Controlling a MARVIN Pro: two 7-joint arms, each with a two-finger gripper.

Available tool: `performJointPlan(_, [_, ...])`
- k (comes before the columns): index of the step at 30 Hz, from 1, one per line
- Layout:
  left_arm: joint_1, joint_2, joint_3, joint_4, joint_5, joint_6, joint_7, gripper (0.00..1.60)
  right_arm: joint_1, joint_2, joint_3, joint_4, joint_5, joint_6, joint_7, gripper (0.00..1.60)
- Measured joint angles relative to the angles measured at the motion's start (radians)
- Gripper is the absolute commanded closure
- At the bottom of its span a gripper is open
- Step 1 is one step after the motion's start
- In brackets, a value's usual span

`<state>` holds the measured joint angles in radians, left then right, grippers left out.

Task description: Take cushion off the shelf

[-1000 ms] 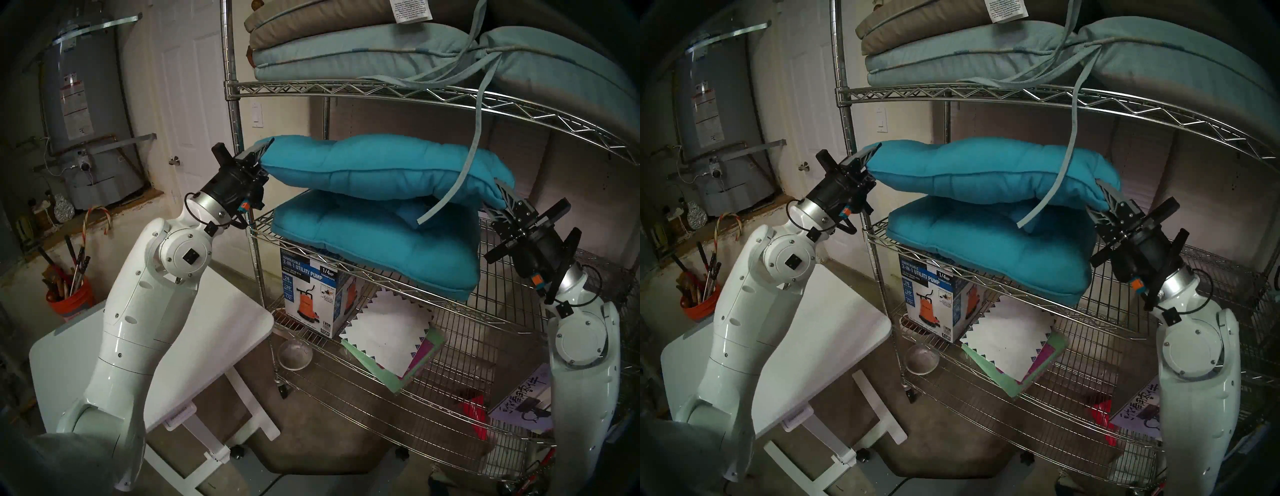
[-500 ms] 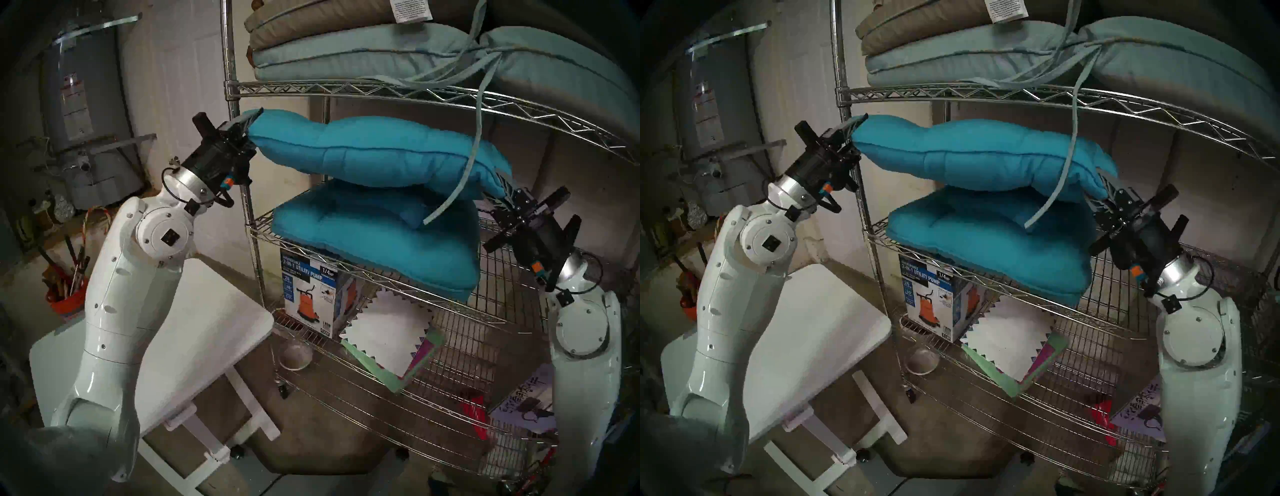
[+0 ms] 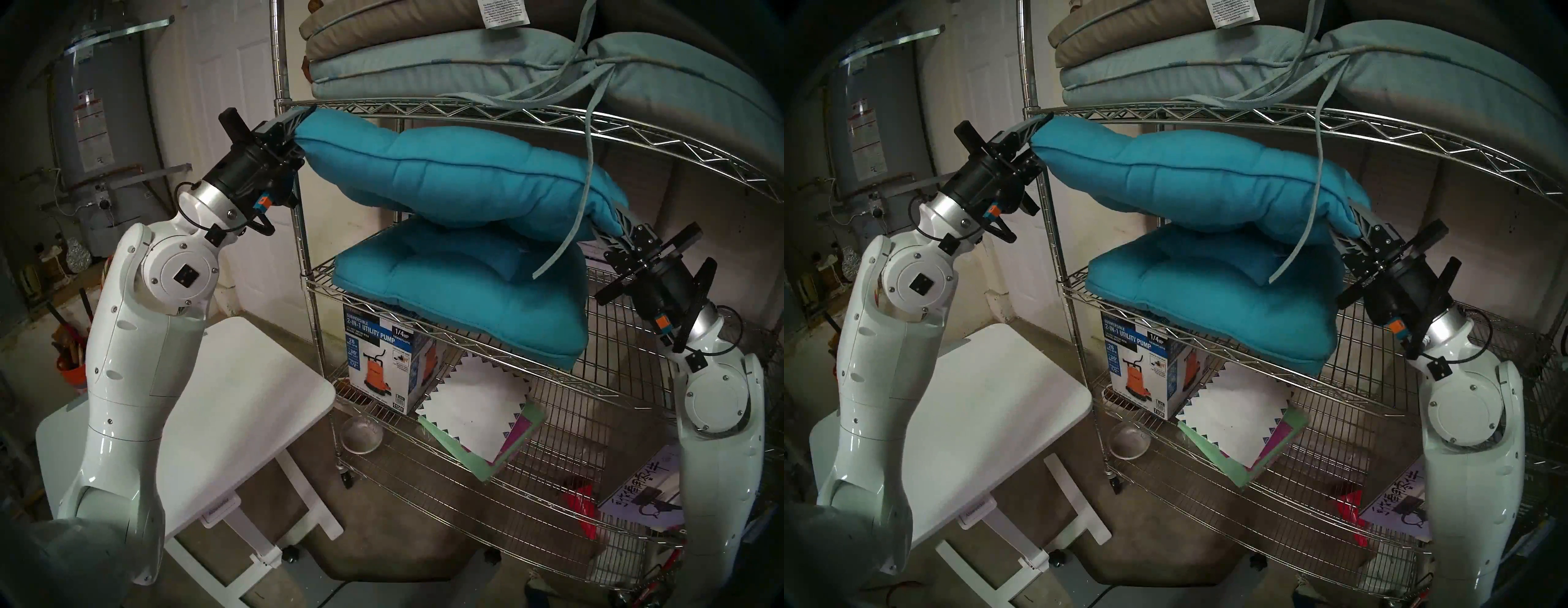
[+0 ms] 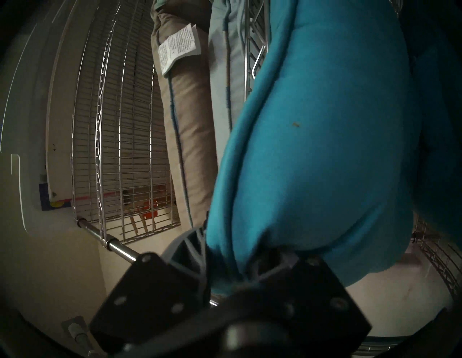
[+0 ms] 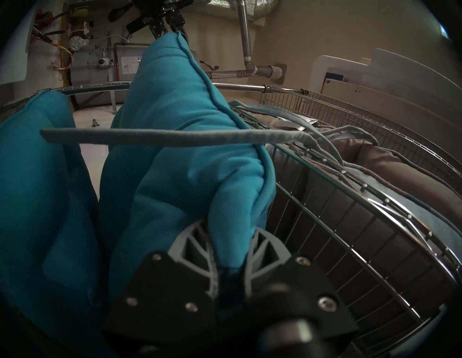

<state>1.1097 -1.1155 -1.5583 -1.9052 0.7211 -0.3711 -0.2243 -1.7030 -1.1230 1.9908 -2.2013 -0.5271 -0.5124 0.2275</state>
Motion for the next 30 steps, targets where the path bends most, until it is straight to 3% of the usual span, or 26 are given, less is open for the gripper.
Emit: performJointPlan(30, [0.085, 0.01, -0.153, -0.234, -0.083, 0.029, -0.1, 1.6, -0.115, -0.031, 0.121, -0.164, 0.117, 0.044, 0.068, 1.6])
